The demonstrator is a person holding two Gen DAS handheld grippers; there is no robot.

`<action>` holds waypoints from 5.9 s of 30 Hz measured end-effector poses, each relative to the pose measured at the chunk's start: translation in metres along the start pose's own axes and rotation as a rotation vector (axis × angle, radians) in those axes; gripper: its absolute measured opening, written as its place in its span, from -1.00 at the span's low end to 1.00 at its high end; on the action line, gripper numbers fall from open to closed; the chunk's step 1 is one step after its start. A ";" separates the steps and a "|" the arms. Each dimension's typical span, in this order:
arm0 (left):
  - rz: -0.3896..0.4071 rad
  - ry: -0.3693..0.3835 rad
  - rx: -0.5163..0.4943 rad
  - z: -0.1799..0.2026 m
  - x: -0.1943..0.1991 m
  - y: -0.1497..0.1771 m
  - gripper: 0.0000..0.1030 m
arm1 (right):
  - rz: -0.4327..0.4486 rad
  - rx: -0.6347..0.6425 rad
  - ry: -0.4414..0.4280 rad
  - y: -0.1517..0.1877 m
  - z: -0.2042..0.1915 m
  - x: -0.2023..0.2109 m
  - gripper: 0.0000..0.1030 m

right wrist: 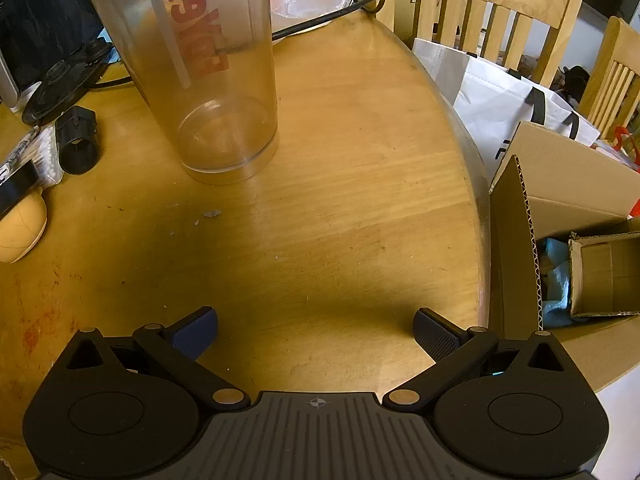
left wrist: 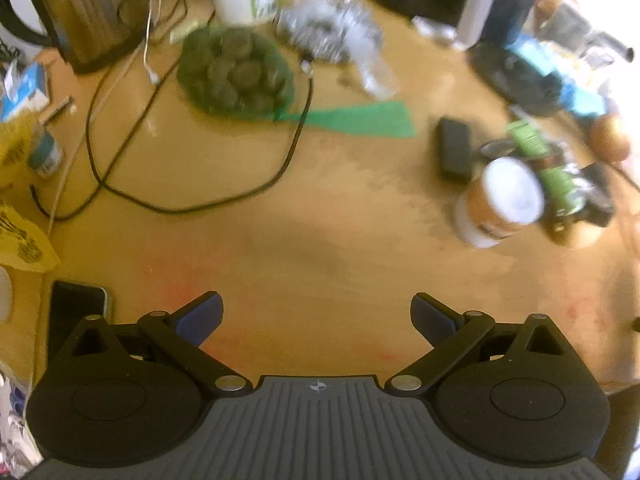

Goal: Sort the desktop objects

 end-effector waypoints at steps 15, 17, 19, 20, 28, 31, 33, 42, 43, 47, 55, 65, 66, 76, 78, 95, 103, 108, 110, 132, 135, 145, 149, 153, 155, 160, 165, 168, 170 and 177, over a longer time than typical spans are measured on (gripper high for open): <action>0.134 -0.004 -0.117 0.058 0.048 -0.007 0.99 | 0.088 0.030 -0.145 -0.006 0.001 0.046 1.00; 0.144 0.007 -0.126 0.062 0.051 -0.007 0.99 | 0.107 0.033 -0.184 -0.006 0.000 0.059 1.00; 0.154 0.011 -0.136 0.065 0.053 -0.007 0.99 | 0.128 0.025 -0.234 -0.006 0.000 0.073 1.00; 0.157 0.016 -0.141 0.067 0.053 -0.007 0.99 | 0.135 0.020 -0.255 -0.008 -0.002 0.079 1.00; 0.166 0.025 -0.174 0.084 0.055 -0.012 0.99 | 0.204 0.024 -0.328 -0.002 -0.014 0.117 1.00; 0.164 0.036 -0.183 0.090 0.050 -0.016 0.99 | 0.223 0.034 -0.332 0.004 -0.020 0.125 1.00; 0.164 0.046 -0.190 0.094 0.047 -0.017 0.99 | 0.231 0.043 -0.328 0.005 -0.023 0.128 1.00; 0.145 0.072 -0.212 0.105 0.029 -0.021 0.99 | 0.350 0.114 -0.278 0.015 -0.035 0.142 1.00; 0.143 0.074 -0.214 0.105 0.027 -0.022 0.99 | 0.355 0.122 -0.271 0.015 -0.036 0.143 1.00; 0.144 0.085 -0.223 0.107 0.019 -0.025 0.99 | 0.347 0.138 -0.275 0.017 -0.041 0.143 1.00; 0.143 0.115 -0.244 0.110 0.002 -0.034 0.96 | 0.301 0.109 -0.333 0.024 -0.039 0.142 1.00; 0.138 0.126 -0.269 0.115 -0.020 -0.048 0.75 | 0.302 0.013 -0.321 0.025 -0.024 0.143 1.00; 0.136 0.126 -0.274 0.116 -0.022 -0.049 0.75 | 0.300 0.011 -0.320 0.025 -0.023 0.143 1.00; 0.119 0.134 -0.321 0.126 -0.042 -0.059 0.66 | 0.274 -0.019 -0.296 0.030 -0.014 0.137 1.00; 0.116 0.133 -0.330 0.128 -0.046 -0.060 0.57 | 0.272 -0.022 -0.291 0.031 -0.013 0.136 1.00; 0.077 0.101 -0.356 0.134 -0.067 -0.061 0.03 | 0.257 -0.055 -0.264 0.036 -0.005 0.132 1.00; 0.065 0.100 -0.354 0.135 -0.071 -0.062 0.03 | 0.253 -0.051 -0.267 0.037 -0.007 0.133 1.00; 0.052 0.096 -0.344 0.134 -0.069 -0.062 0.03 | 0.255 -0.044 -0.275 0.036 -0.008 0.133 1.00; 0.054 0.099 -0.342 0.133 -0.065 -0.061 0.03 | 0.256 -0.036 -0.280 0.035 -0.008 0.134 1.00; 0.166 0.138 -0.271 0.110 0.016 -0.048 0.03 | 0.248 0.126 -0.370 0.019 -0.029 0.132 1.00; 0.187 0.145 -0.247 0.106 0.027 -0.044 0.03 | 0.256 0.167 -0.382 0.014 -0.035 0.132 1.00; 0.231 0.148 -0.180 0.093 0.053 -0.033 0.03 | 0.289 0.292 -0.416 -0.003 -0.061 0.132 1.00; 0.226 0.151 -0.162 0.089 0.060 -0.026 0.03 | 0.305 0.334 -0.431 -0.012 -0.072 0.131 1.00; 0.228 0.155 -0.155 0.086 0.066 -0.019 0.03 | 0.318 0.367 -0.445 -0.020 -0.084 0.129 1.00; 0.228 0.163 -0.150 0.085 0.069 -0.016 0.03 | 0.323 0.383 -0.454 -0.023 -0.090 0.127 1.00; 0.226 0.169 -0.140 0.082 0.074 -0.008 0.03 | 0.333 0.416 -0.465 -0.031 -0.106 0.123 0.99; 0.217 0.177 -0.136 0.078 0.077 -0.002 0.03 | 0.339 0.429 -0.476 -0.041 -0.121 0.117 0.95; 0.213 0.182 -0.130 0.077 0.078 0.001 0.03 | 0.333 0.440 -0.480 -0.047 -0.130 0.111 0.82; 0.211 0.181 -0.127 0.075 0.079 0.002 0.03 | 0.332 0.442 -0.484 -0.052 -0.136 0.108 0.82; 0.204 0.187 -0.104 0.070 0.080 0.006 0.03 | 0.327 0.472 -0.487 -0.064 -0.159 0.097 0.73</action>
Point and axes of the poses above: each gripper's, at about its wrist camera, not at the fingertips, and x roughly against the way its jaws point, z to its right, y to its underside, the point moved 3 cm from there along -x, roughly the way its jaws point, and after that the axes turned 12 degrees about y, right-handed, at the moved point
